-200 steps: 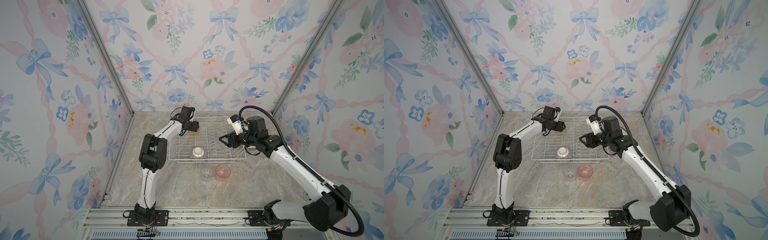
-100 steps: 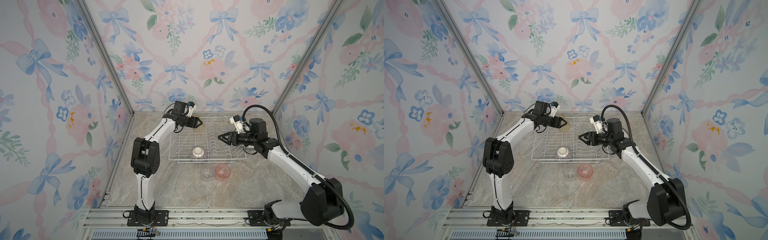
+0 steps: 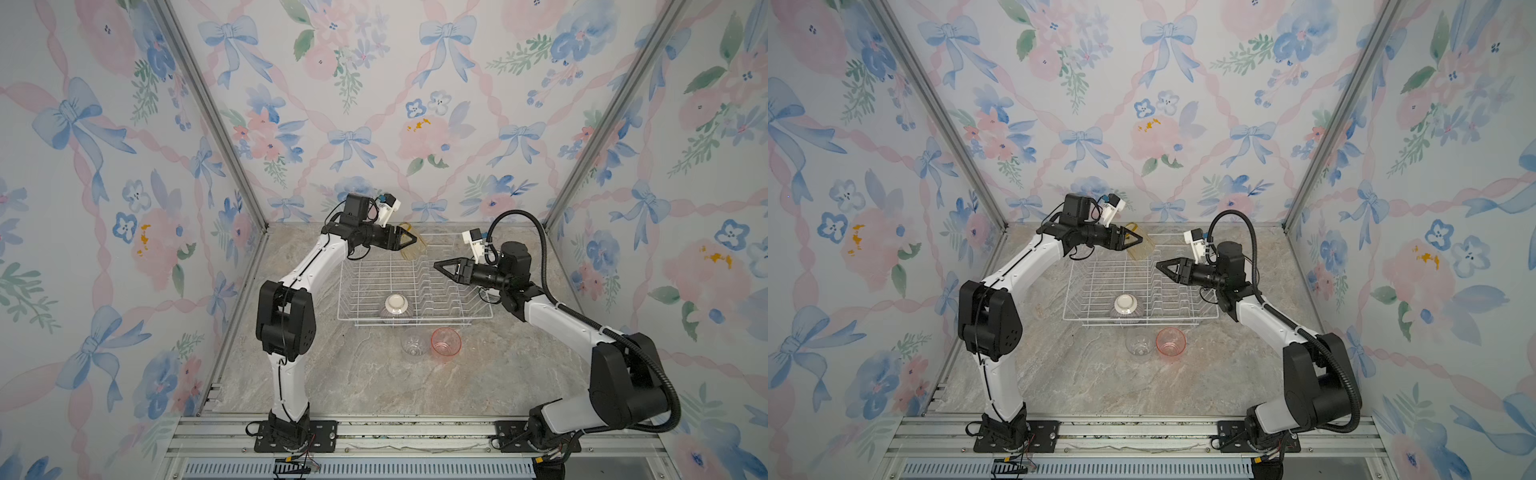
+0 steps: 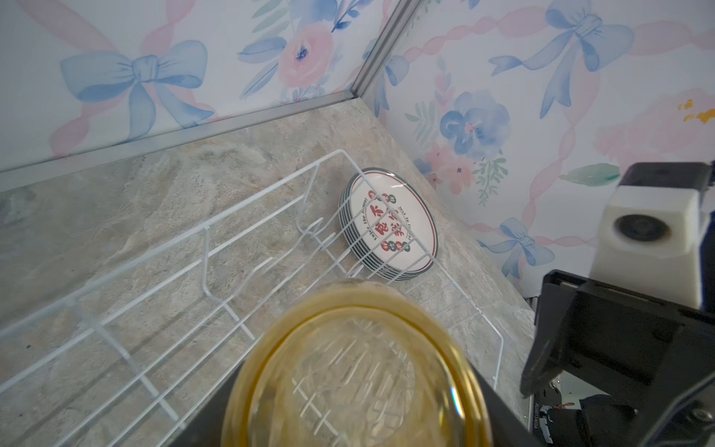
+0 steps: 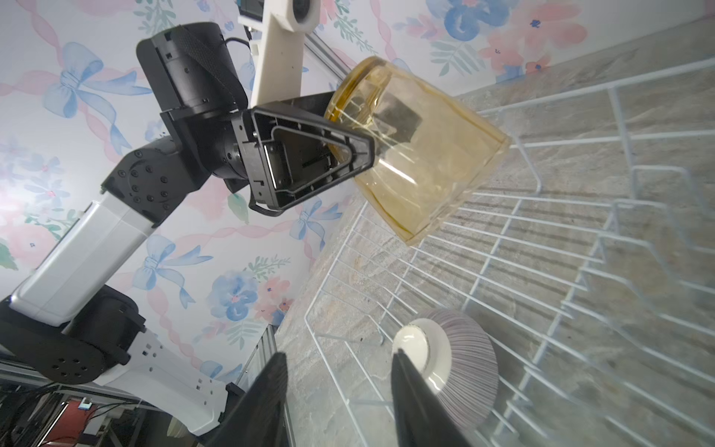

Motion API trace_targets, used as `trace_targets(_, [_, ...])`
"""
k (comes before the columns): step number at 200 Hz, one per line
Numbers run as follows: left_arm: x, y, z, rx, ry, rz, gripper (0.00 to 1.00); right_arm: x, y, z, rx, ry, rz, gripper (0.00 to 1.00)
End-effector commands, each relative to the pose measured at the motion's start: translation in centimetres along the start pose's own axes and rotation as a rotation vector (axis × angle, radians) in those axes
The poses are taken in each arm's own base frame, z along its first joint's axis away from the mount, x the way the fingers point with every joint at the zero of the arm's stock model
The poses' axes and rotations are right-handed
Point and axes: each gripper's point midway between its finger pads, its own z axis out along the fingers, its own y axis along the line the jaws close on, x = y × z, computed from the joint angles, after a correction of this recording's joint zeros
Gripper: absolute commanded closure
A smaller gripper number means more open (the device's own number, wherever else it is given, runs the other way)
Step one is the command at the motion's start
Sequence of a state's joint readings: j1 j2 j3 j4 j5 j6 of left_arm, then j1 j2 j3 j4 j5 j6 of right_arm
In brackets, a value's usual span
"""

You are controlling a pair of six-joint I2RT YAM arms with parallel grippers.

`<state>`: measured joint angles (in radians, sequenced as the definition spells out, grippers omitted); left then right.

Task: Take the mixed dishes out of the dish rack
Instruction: 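Grasp the yellow glass with the right gripper beside the left gripper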

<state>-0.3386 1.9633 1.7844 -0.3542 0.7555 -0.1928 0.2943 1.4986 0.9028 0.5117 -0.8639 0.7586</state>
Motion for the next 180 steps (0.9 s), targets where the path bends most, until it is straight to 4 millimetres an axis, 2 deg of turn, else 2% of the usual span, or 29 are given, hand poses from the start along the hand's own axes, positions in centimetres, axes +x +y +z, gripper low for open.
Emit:
trace_targets(1, [-3.4,-4.7,-2.0,0.124,-0.086,0.078,0.32,-2.0,1.9,-0.1,-0.138,-0.085,0.007,0.55])
trace_targets(58, [-4.4,-6.6,-2.2,0.204,-0.12,0.093,0.32,-3.1,1.8,0.1,-0.198,-0.152,0.059,0.57])
trace_targets(114, [-4.6,-7.7,-2.0,0.278,-0.151,0.086,0.32,-4.3,1.4,0.2,-0.195,-0.205,0.052,0.57])
trace_targets(125, [-4.6,-7.7,-2.0,0.283,-0.159,0.082,0.32,-4.8,1.9,0.0,-0.211,-0.224,0.041,0.57])
trace_targets(132, [-4.5,-7.7,-2.0,0.288,-0.162,0.08,0.32,-4.7,1.0,0.4,-0.209,-0.225,0.059,0.57])
trace_targets(180, [-4.1,-7.8,-1.5,0.325,-0.17,0.059,0.32,-6.3,2.2,0.6,-0.309,-0.269,0.049,0.62])
